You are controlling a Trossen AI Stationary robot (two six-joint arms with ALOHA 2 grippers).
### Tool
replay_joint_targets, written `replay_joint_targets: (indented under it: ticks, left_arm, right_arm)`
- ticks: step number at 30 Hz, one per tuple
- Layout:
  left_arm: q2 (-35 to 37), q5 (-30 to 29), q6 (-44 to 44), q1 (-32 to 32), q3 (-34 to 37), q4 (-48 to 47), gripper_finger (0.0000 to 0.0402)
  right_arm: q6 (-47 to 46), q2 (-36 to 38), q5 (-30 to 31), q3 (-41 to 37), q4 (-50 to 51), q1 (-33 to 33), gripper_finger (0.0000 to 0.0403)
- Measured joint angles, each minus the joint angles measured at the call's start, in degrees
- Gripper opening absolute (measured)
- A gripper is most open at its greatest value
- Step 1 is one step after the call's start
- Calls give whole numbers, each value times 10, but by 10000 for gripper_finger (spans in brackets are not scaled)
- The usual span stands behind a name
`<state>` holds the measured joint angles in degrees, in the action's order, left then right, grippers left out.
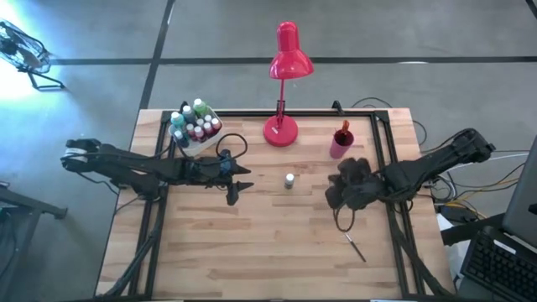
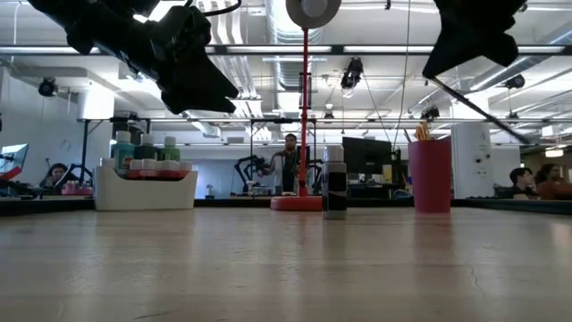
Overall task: Pick & Place Paint Supplies
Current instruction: Put the gold paintbrush into the pink cup
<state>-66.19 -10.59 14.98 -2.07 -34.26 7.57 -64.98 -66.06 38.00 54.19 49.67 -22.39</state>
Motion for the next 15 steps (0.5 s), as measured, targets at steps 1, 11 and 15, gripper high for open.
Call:
replay_joint_targets:
  ticks: [1, 11, 15]
  left_arm:
    - [0, 0, 0, 0, 0, 0, 232]
    - [0, 0, 0, 0, 5, 2, 232]
    - [0, 0, -4, 0, 8, 2, 232]
  right_arm:
    - [14, 7, 14, 0, 1, 4, 8]
    - [153, 90, 216, 0, 6, 64, 8]
    - [178, 134, 317, 0, 3, 72, 8]
